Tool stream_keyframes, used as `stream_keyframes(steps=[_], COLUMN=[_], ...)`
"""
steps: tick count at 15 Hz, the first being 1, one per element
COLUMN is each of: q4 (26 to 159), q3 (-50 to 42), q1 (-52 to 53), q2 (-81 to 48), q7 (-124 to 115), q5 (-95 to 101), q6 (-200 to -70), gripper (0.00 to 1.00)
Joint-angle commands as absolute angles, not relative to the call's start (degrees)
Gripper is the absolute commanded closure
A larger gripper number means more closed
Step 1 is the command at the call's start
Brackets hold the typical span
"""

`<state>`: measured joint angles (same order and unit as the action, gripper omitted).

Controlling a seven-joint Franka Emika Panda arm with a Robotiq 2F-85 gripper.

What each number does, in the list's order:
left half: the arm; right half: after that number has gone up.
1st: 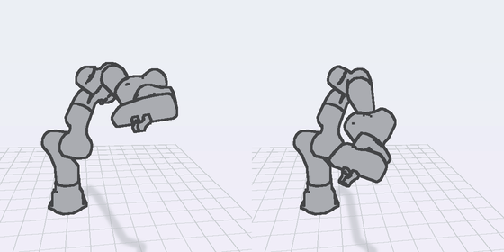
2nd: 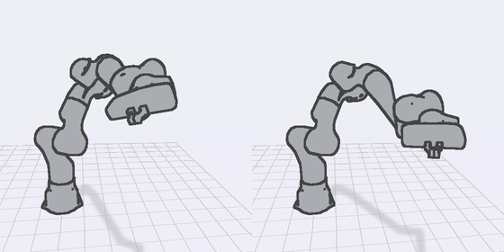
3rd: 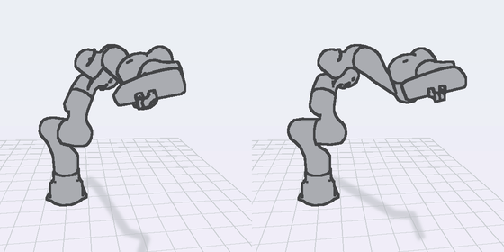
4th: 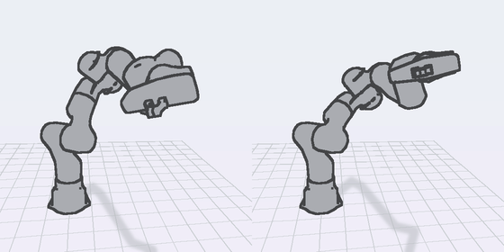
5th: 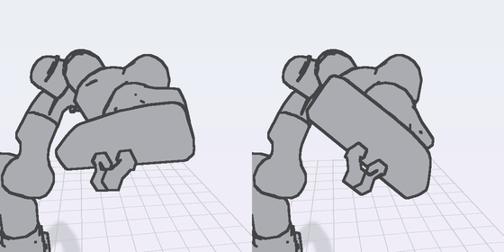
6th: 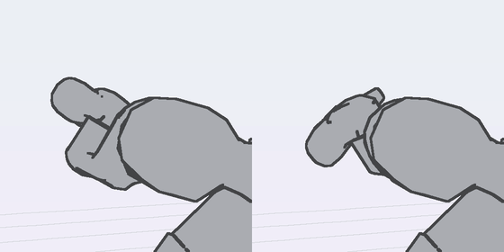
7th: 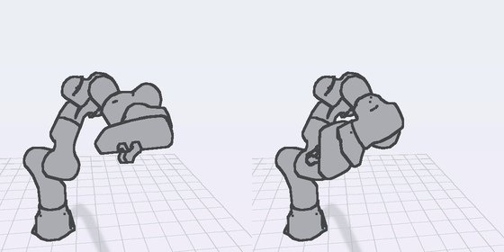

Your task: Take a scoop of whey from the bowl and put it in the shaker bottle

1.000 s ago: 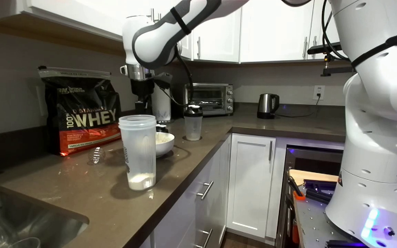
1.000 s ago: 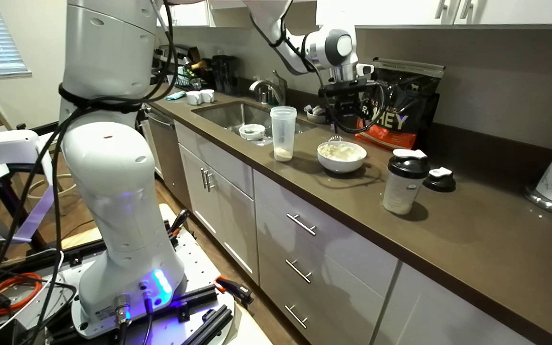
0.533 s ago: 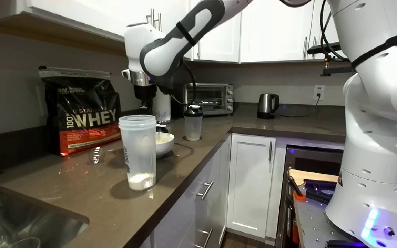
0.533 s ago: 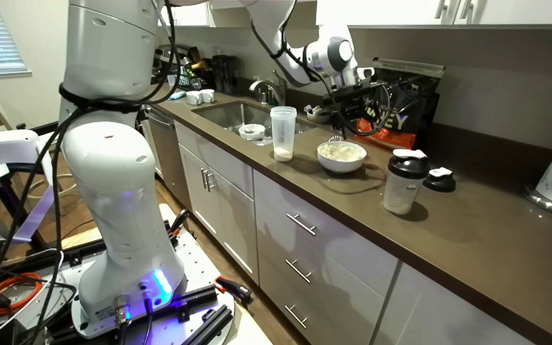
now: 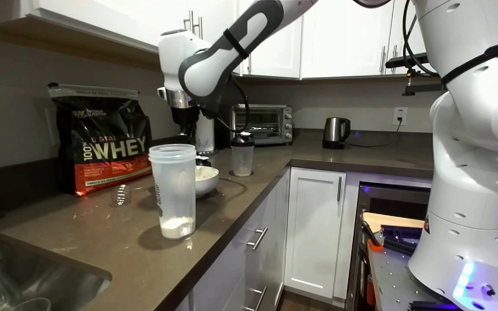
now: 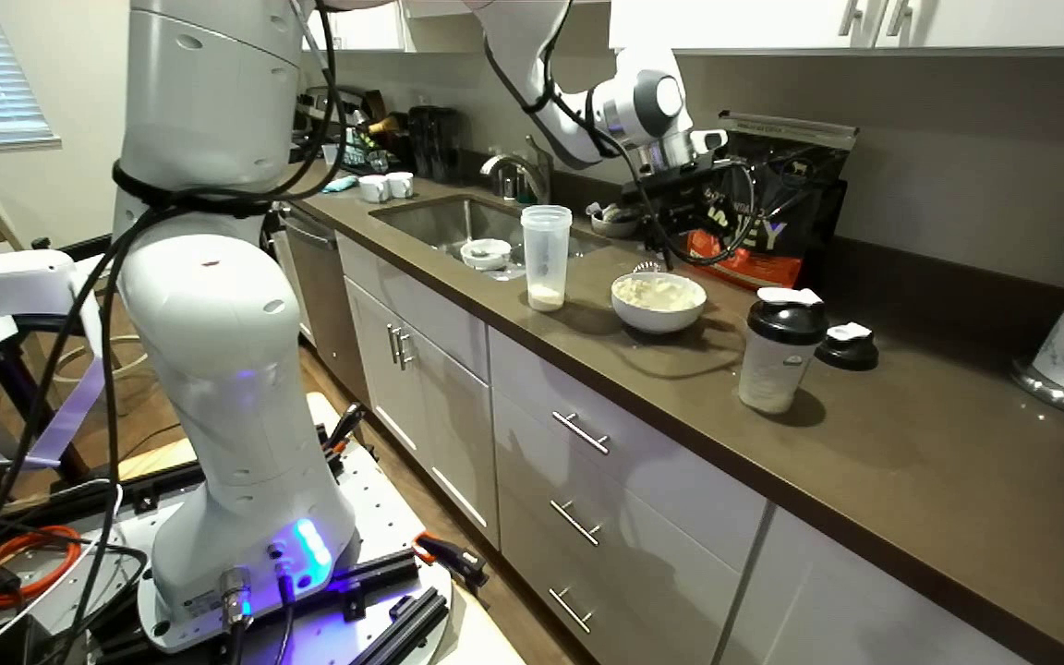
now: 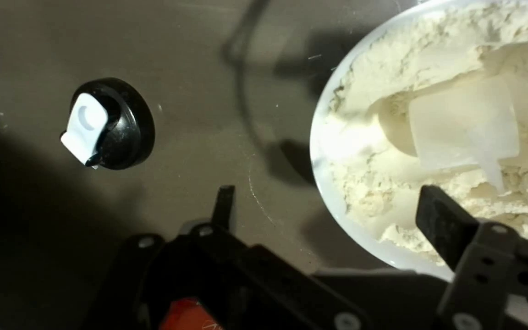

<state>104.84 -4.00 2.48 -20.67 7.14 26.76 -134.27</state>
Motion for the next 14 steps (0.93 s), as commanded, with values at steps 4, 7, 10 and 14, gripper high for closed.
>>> stream_keyframes(steps=[4,7,10,14], q4=[108.2,110.4,112.7,114.3], q3=[-3.6,-3.3,-3.5,-5.0], q1=[4.0,4.7,5.0,4.9], q2=[-17.5,-16.2,-15.1,-14.9], q7=[2.5,1.5,1.1,-1.3], q5=[27.3,27.6,28.5,33.7], q6=[-133.4,-133.4,-134.5,-136.0], gripper=[0.0,0.0,0.0,0.0])
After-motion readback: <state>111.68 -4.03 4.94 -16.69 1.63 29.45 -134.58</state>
